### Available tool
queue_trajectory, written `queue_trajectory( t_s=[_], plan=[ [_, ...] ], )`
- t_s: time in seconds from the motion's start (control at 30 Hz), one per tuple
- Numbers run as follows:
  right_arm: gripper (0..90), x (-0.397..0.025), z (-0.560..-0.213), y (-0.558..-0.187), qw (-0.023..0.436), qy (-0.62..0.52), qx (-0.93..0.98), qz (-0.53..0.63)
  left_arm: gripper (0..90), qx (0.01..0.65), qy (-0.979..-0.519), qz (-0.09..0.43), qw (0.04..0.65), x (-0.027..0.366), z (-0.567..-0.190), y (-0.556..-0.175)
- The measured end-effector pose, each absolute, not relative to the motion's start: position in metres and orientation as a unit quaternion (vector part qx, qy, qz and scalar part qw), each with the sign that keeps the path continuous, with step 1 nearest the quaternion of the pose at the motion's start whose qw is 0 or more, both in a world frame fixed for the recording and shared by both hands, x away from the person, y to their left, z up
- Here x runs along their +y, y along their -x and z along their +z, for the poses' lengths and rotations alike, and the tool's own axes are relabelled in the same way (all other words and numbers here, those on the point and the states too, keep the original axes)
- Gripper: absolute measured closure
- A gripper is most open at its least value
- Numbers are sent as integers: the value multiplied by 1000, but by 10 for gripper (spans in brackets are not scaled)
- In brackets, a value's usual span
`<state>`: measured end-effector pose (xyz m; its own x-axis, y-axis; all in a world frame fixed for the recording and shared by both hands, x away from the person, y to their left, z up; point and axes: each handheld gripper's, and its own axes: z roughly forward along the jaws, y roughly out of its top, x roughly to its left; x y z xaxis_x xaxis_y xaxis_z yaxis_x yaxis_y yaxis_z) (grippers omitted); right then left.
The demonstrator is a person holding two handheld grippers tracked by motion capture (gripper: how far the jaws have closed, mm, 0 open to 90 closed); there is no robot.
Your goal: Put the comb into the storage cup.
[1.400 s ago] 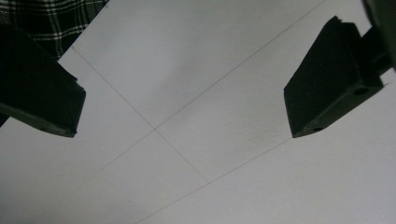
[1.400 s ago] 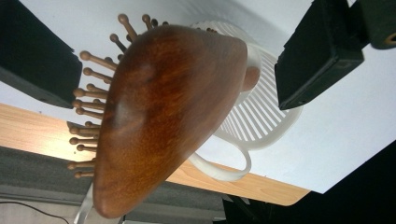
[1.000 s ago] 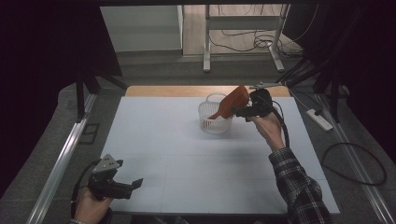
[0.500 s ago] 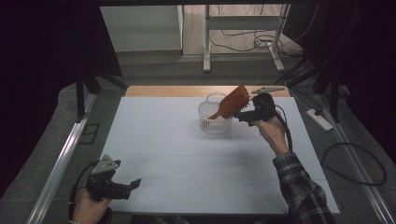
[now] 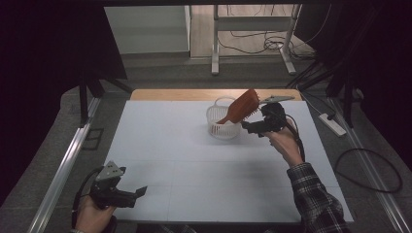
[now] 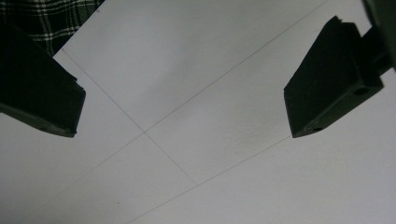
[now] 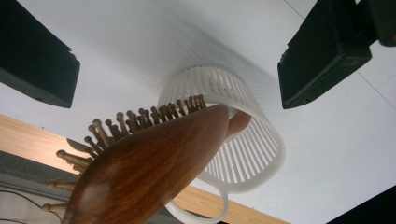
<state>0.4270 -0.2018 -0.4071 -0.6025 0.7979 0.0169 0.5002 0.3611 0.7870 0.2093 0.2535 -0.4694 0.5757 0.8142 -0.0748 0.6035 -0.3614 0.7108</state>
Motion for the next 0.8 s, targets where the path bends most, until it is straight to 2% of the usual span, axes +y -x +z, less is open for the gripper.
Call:
queue_trajectory(
  t_s=[0.8],
  plan=[
    [0, -200, -416, -395, 189, -373, 818, 395, 0, 434, -813, 144, 361, 254, -469, -209]
  ],
)
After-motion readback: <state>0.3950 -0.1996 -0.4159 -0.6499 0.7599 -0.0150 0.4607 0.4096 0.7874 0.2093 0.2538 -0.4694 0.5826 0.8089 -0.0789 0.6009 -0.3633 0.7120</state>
